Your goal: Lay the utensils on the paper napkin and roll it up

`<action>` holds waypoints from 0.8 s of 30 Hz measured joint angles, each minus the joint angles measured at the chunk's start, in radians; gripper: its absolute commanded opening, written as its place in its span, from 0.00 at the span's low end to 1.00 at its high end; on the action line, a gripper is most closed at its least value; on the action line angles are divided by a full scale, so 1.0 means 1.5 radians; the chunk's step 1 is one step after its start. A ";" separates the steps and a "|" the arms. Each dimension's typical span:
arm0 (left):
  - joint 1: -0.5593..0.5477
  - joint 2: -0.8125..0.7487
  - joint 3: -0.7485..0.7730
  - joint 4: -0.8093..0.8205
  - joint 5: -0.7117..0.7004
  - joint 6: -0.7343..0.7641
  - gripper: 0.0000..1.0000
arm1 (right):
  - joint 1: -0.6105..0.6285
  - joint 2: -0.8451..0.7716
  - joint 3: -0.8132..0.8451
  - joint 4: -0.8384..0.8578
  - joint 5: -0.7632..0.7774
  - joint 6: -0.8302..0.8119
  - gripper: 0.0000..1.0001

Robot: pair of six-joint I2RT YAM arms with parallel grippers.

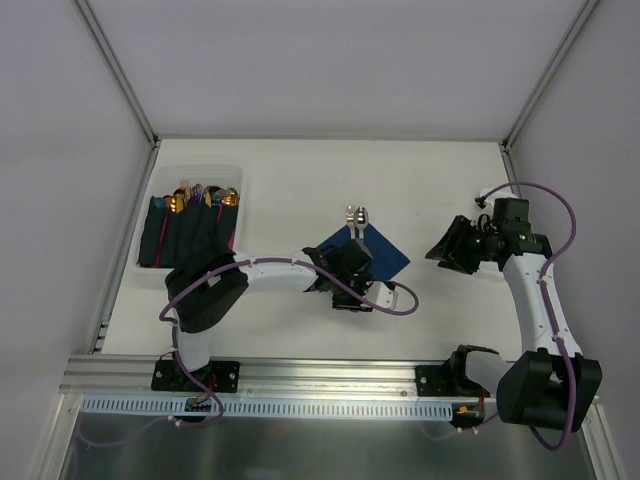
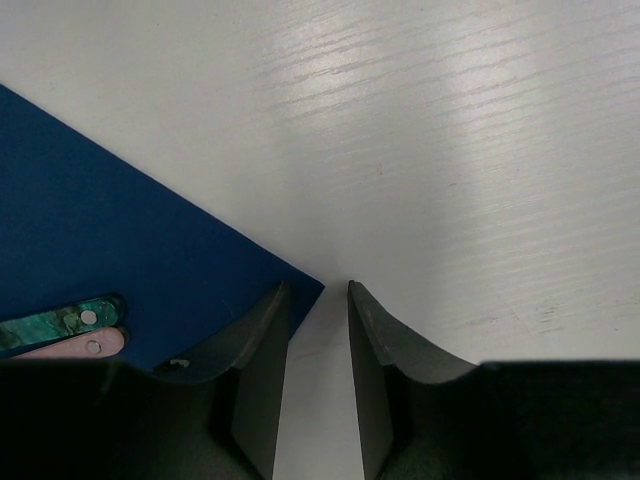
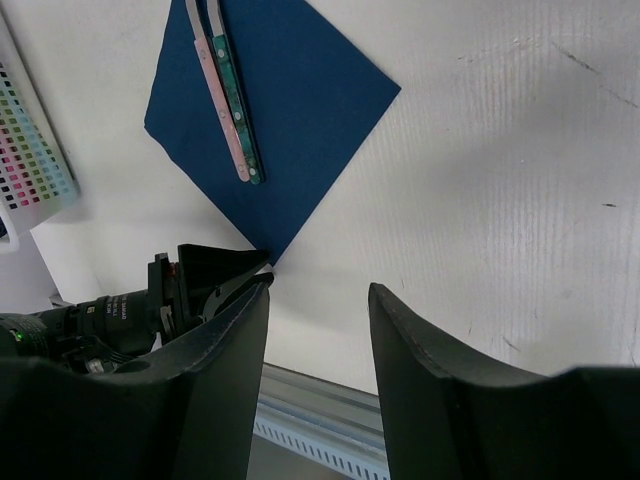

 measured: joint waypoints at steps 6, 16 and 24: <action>0.000 0.015 0.019 -0.002 0.004 -0.001 0.20 | -0.002 0.001 0.000 0.000 -0.005 0.000 0.47; -0.009 0.021 0.025 -0.004 -0.002 -0.010 0.00 | -0.004 0.001 -0.001 0.000 -0.008 0.000 0.47; -0.056 0.008 0.016 -0.012 -0.014 -0.063 0.00 | -0.004 0.001 -0.001 0.000 -0.010 0.000 0.46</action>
